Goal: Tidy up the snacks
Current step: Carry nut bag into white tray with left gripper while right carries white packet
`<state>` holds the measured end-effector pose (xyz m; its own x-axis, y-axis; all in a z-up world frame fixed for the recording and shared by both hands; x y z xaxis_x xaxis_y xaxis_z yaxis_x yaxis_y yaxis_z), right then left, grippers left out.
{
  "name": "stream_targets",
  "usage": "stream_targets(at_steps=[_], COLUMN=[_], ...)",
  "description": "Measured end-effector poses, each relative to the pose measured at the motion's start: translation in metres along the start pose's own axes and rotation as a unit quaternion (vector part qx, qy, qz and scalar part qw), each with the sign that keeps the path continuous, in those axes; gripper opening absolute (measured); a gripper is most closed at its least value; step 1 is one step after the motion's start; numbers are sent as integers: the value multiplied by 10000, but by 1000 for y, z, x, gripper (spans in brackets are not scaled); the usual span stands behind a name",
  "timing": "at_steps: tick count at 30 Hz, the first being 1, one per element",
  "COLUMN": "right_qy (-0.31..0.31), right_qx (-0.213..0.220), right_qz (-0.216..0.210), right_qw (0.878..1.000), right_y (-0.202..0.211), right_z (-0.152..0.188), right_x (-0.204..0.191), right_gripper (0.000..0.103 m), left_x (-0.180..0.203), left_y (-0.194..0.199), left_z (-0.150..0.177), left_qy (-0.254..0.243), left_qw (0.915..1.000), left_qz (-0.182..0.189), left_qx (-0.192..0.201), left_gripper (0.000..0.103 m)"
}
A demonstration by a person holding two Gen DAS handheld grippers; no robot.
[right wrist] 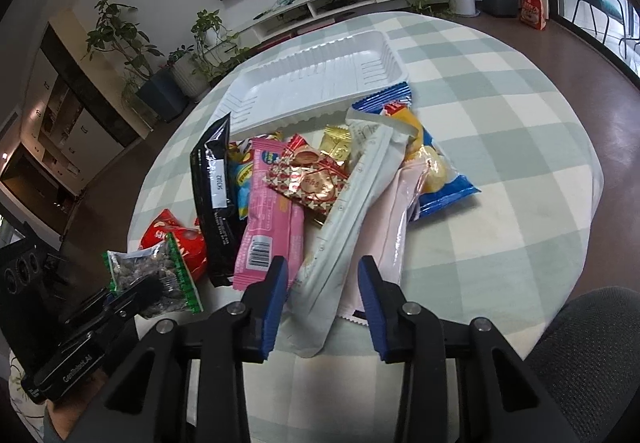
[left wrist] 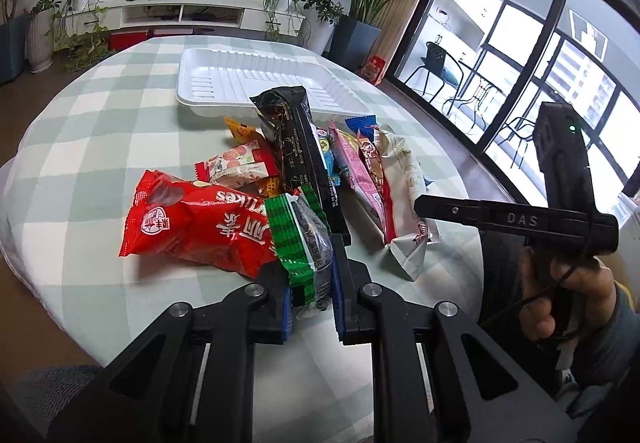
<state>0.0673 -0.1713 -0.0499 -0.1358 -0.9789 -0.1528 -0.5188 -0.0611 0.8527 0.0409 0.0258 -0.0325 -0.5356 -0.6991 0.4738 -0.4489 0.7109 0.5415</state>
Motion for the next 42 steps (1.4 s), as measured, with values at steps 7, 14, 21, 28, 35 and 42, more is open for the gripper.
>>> stream_targets(at_steps=[7, 14, 21, 28, 35, 42], right_qy=[-4, -110, -338, -527, -659, -793], right_qx=[-314, -405, -392, -261, -51, -85], right_qz=[1, -241, -463, -732, -947, -1057], right_qw=[9995, 9988, 9976, 9956, 9933, 9912], right_y=[-17, -26, -23, -8, 8, 10], right_z=[-6, -6, -5, -5, -10, -10], right_x=[-2, 0, 7, 9, 12, 19], right_gripper=[40, 26, 19, 18, 18, 18], left_x=[0, -1, -1, -2, -2, -1], left_y=[-1, -3, -5, -2, 5, 14], left_z=[3, 4, 4, 2, 0, -8], left_qy=[0, 14, 30, 100, 239, 339], left_qw=[10000, 9999, 9998, 9995, 9984, 9970], left_qz=[82, 122, 199, 296, 481, 619], left_qx=[-6, -25, -34, 48, 177, 331], left_gripper=[13, 13, 13, 13, 13, 13])
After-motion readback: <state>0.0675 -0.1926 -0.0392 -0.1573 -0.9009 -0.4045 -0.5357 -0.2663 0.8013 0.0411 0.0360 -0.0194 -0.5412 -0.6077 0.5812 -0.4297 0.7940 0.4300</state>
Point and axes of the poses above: each gripper's, at about its wrist camera, not at the fingertips, and y roughly against the way its jaws point, x to its right, z to its underside, the point moved 5 cm from there along -y, roughly the way its jaws point, and after that the axes turned 15 degrees about z, right-handed, at the moved point
